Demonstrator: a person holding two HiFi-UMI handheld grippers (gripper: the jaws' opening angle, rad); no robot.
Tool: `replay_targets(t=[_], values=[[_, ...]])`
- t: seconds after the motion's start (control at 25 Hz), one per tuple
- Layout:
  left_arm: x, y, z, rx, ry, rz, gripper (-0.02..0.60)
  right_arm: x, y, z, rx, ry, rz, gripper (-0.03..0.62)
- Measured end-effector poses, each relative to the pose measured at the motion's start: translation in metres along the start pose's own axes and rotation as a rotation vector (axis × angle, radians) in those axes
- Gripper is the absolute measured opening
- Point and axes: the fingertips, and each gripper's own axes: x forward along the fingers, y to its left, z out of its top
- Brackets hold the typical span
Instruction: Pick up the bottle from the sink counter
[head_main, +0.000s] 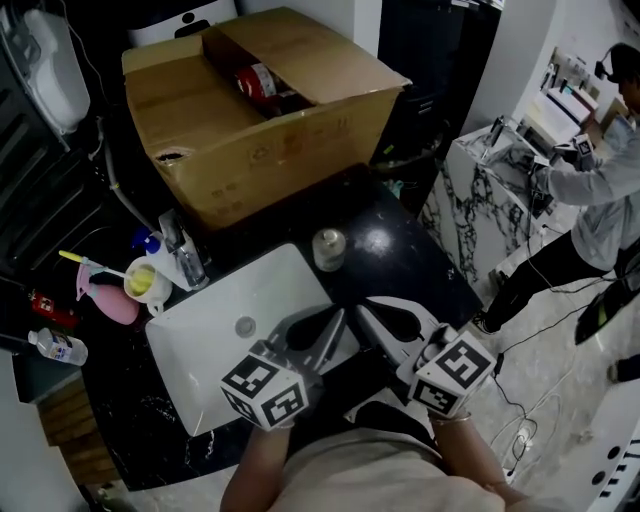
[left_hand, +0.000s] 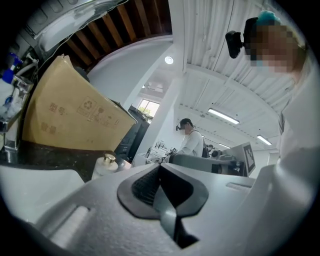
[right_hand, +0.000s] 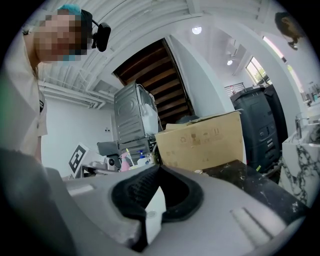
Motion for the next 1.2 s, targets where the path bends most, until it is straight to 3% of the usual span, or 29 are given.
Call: replay_targets(t=[0.6,1.2], values=[[-0.013,0.008,-0.006,-0.015,0.003,-0.012,0.005,0.007,0.011,-0.013,0.013,0.027,-0.01,0.002],[0.004,0.025,-0.01,-0.022,0.019,0.048,0.005,0.018,-0.008,-0.007,0.042,0.018,0.037,0.002]])
